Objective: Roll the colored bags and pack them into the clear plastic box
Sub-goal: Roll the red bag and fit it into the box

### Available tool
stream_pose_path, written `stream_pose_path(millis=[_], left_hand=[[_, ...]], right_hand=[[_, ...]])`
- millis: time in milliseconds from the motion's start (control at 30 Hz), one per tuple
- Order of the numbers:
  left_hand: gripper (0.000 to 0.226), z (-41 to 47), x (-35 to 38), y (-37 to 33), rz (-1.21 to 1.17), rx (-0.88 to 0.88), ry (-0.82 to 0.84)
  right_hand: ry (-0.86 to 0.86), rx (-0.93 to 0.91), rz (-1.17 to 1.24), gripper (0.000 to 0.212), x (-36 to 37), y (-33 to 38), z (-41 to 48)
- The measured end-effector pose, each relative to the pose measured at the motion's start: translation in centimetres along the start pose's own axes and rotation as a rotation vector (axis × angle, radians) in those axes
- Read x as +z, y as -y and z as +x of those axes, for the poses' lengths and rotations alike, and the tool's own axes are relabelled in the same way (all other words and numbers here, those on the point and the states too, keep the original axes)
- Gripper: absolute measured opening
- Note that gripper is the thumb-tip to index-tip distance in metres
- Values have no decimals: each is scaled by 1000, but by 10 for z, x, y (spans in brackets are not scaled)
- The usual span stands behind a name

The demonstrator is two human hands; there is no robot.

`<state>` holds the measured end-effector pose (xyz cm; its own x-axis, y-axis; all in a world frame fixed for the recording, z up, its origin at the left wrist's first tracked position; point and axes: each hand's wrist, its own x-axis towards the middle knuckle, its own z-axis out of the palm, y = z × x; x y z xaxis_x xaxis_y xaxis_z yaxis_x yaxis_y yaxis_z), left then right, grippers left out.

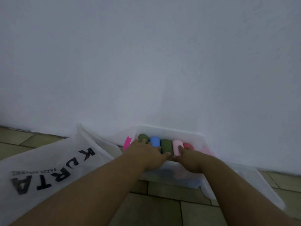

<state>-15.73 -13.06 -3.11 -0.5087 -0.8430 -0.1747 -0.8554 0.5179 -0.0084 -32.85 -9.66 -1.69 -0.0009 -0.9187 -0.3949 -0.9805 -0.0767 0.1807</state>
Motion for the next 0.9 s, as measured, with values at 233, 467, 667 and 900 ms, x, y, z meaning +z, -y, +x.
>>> stream_pose_path(millis=[233, 467, 667, 900], left_hand=[[78, 4, 7, 1, 18, 9, -52], [78, 1, 6, 0, 23, -14, -90], [66, -39, 19, -4, -161, -92, -578], [81, -127, 79, 68, -369, -684, -214]], right_hand=[[60, 34, 72, 54, 2, -1, 7], [-34, -3, -26, 46, 4, 0, 5], [-671, 134, 365, 48, 28, 4, -14], [-1085, 36, 576, 36, 23, 49, -62]])
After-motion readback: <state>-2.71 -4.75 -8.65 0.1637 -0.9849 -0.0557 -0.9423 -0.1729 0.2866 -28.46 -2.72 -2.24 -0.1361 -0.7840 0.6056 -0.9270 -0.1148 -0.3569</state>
